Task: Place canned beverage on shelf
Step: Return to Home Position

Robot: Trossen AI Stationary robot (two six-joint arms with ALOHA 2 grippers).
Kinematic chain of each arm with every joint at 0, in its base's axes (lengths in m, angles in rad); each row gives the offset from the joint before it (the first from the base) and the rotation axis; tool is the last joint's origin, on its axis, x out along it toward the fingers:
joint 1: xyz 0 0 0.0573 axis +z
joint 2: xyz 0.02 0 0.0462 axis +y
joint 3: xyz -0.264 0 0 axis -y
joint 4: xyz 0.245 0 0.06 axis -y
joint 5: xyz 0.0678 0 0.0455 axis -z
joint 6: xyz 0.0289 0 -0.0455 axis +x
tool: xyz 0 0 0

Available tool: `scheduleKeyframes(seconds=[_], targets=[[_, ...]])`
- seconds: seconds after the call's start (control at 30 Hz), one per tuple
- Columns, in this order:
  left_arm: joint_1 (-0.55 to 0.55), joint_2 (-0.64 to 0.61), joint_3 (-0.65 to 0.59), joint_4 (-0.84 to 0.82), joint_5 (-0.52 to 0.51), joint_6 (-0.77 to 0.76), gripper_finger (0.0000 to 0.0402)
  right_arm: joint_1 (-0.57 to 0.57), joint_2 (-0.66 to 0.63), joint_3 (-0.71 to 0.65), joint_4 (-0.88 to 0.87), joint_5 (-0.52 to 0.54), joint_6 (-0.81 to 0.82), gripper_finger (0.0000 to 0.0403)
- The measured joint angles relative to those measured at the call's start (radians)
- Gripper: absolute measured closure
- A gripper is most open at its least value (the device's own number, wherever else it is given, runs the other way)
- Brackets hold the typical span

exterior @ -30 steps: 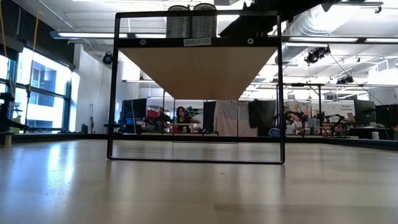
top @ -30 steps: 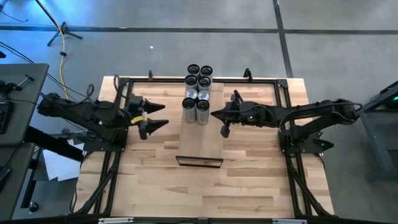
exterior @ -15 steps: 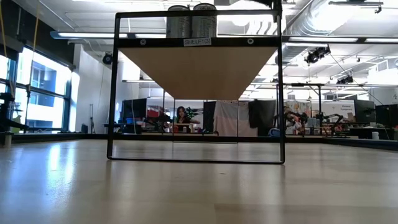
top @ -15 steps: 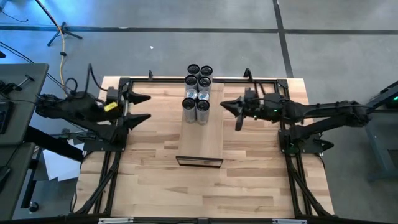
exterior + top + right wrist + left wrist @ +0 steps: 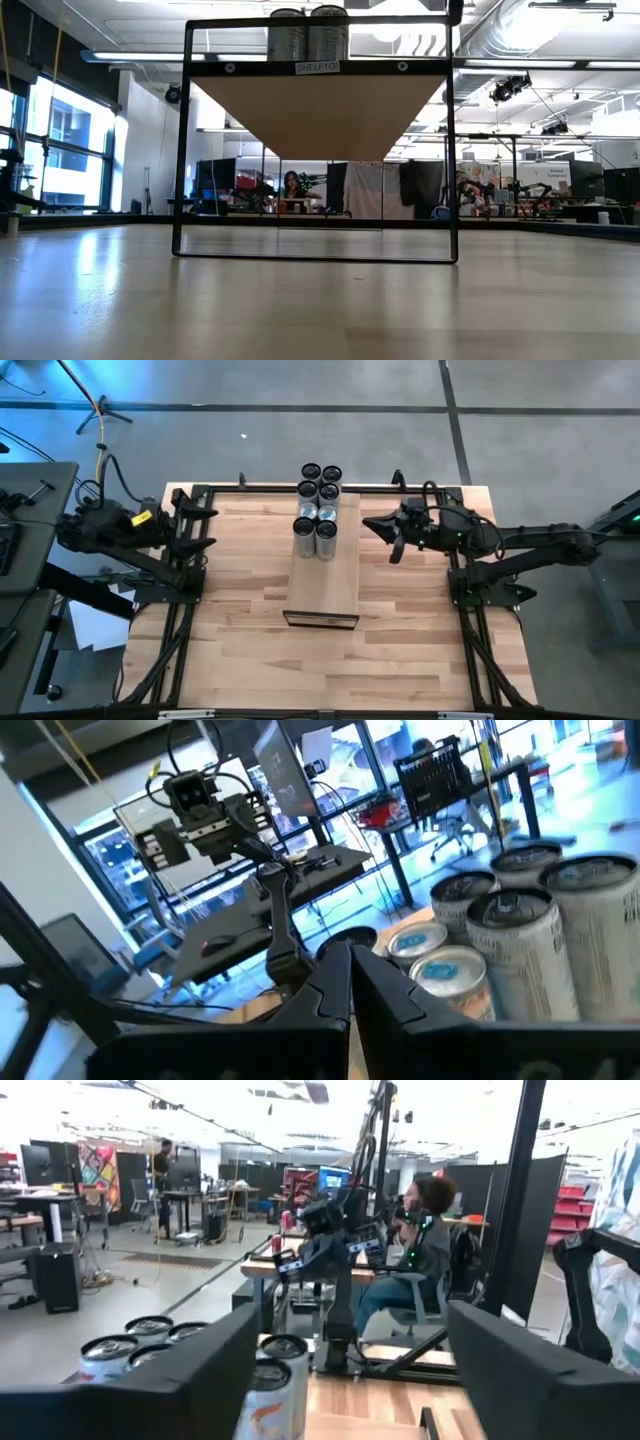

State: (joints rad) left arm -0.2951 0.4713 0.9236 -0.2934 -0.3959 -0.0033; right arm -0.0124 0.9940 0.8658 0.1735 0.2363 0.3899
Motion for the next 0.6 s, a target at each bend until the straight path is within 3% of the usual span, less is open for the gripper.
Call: scheduleKeyframes(seconds=[0.13, 0.33, 0.6], targets=[[0.0, -0.049, -0.064, 0.033, 0.0, 0.006, 0.0202, 0.0, -0.023, 0.0, -0.055, -0.001, 0.058, 0.0403], [0.0, -0.079, -0.294, 0.314, 0.055, 0.008, 0.038, 0.0, -0.076, 0.0, -0.168, -0.006, 0.077, 0.0403], [0.003, -0.13, -0.446, 0.401, -0.032, -0.027, 0.0399, 0.0, -0.192, 0.0, -0.39, -0.047, 0.08, 0.0403]])
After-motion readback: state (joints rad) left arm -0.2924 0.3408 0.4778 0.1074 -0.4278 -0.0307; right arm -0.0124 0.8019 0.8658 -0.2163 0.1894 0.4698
